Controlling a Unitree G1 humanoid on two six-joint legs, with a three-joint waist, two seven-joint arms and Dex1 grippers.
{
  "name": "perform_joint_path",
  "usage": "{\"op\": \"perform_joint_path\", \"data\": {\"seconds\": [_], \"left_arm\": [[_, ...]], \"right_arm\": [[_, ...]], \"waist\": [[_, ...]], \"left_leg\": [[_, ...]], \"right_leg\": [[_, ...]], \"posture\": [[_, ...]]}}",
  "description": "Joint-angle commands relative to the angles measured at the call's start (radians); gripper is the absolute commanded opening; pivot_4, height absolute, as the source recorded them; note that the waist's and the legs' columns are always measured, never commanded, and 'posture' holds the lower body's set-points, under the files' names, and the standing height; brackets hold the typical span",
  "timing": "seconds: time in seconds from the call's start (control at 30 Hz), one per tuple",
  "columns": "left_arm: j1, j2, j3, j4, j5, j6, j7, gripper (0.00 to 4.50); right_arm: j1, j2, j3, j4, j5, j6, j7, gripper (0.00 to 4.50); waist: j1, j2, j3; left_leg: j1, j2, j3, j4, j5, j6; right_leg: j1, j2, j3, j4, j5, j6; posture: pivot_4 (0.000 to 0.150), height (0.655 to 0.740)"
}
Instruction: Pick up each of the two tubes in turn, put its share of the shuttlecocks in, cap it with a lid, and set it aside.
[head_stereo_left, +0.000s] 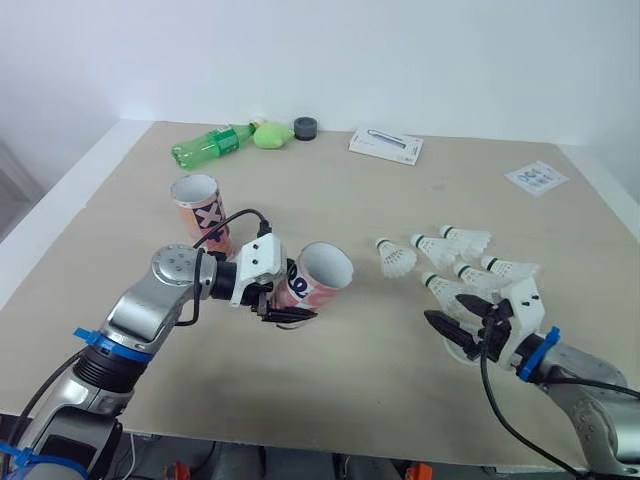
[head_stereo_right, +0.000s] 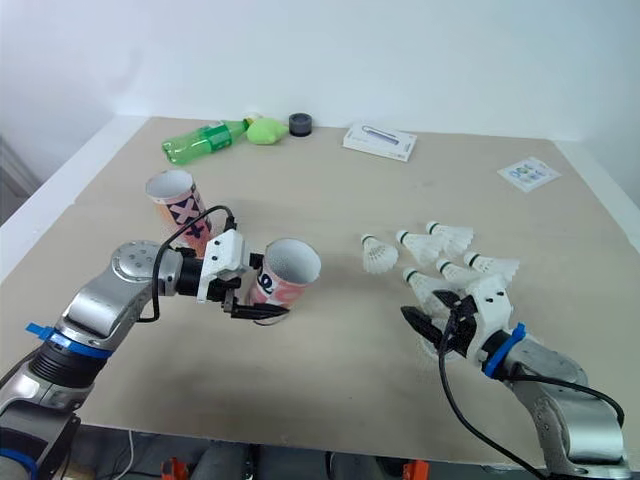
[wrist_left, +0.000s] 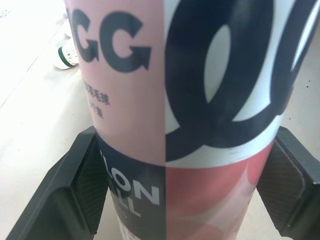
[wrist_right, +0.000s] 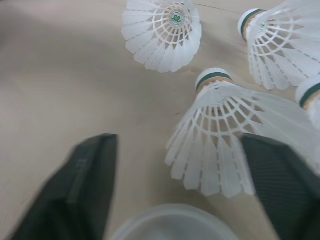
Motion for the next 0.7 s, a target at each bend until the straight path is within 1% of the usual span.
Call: {"op": "perform_joint_path", "data": {"seconds": [0.03,0.07,0.1,0.13,0.17,0.2,0.23,0.37,0.6,0.7], "left_arm": [[-0.006,0.017,-0.029,-0.007,0.034,0.034,-0.002,3.73],[-0.007,0.018,-0.029,-0.009,0.035,0.037,-0.003,3.73],[-0.008,0.017,-0.029,-0.011,0.035,0.040,-0.004,3.73],[-0.010,0.017,-0.029,-0.013,0.035,0.045,-0.004,3.73],[-0.012,0.016,-0.028,-0.018,0.032,0.054,-0.003,3.73],[-0.013,0.015,-0.028,-0.024,0.030,0.061,-0.002,3.73],[-0.014,0.014,-0.028,-0.029,0.028,0.068,-0.001,3.73],[-0.019,0.010,-0.030,-0.044,0.024,0.089,0.000,3.73],[-0.025,0.001,-0.039,-0.042,0.026,0.101,0.000,3.73],[-0.023,0.002,-0.046,-0.034,0.029,0.096,-0.003,3.73]], "right_arm": [[-0.024,0.008,0.000,0.004,-0.016,-0.032,-0.007,2.23],[-0.027,0.010,0.001,0.006,-0.018,-0.032,-0.007,2.05],[-0.029,0.010,0.001,0.008,-0.020,-0.031,-0.007,1.31],[-0.030,0.011,0.002,0.010,-0.021,-0.032,-0.006,1.20],[-0.032,0.011,0.003,0.014,-0.025,-0.034,-0.006,0.64],[-0.032,0.012,0.003,0.017,-0.025,-0.033,-0.005,0.23],[-0.032,0.012,0.003,0.018,-0.025,-0.034,-0.004,0.03],[-0.028,0.011,-0.003,0.006,-0.017,-0.037,0.010,0.03],[0.006,-0.008,-0.082,-0.106,0.136,0.004,0.094,0.03],[0.013,-0.045,-0.166,-0.164,0.247,0.048,0.125,0.03]], "waist": [[0.000,0.000,0.000],[0.000,0.000,0.000],[0.000,0.000,0.000],[0.000,0.000,0.000],[0.000,0.000,0.000],[0.000,0.000,0.000],[0.000,0.000,0.000],[0.000,0.000,0.000],[0.000,0.000,0.000],[0.000,0.000,0.000]], "left_leg": [[0.000,0.000,0.000,0.000,0.000,0.000],[0.000,0.000,0.000,0.000,0.000,0.000],[0.000,0.000,0.000,0.000,0.000,0.000],[0.000,0.000,0.000,0.000,0.000,0.000],[0.000,0.000,0.000,0.000,0.000,0.000],[0.000,0.000,0.000,0.000,0.000,0.000],[0.000,0.000,0.000,0.000,0.000,0.000],[0.000,0.000,0.000,0.000,0.000,0.000],[0.000,0.000,0.000,-0.001,0.000,0.000],[0.000,-0.001,0.000,-0.001,0.000,0.000]], "right_leg": [[0.000,0.000,0.000,0.000,0.000,0.000],[0.000,0.000,0.000,0.000,0.000,0.000],[0.000,0.000,0.000,0.000,0.000,0.000],[0.000,0.000,0.000,0.000,0.000,0.000],[0.000,0.000,0.000,0.000,0.000,0.000],[0.000,0.000,0.000,0.000,0.000,0.000],[0.000,0.000,0.000,0.000,0.000,0.000],[0.000,0.000,0.000,0.000,0.000,0.000],[0.000,0.000,0.000,0.000,-0.001,0.000],[0.000,0.000,0.000,0.000,-0.001,0.001]], "posture": [[0.150,0.7294],[0.150,0.7294],[0.150,0.7294],[0.150,0.7294],[0.150,0.7294],[0.150,0.7294],[0.150,0.7294],[0.150,0.7294],[0.150,0.7294],[0.150,0.7294]]}}
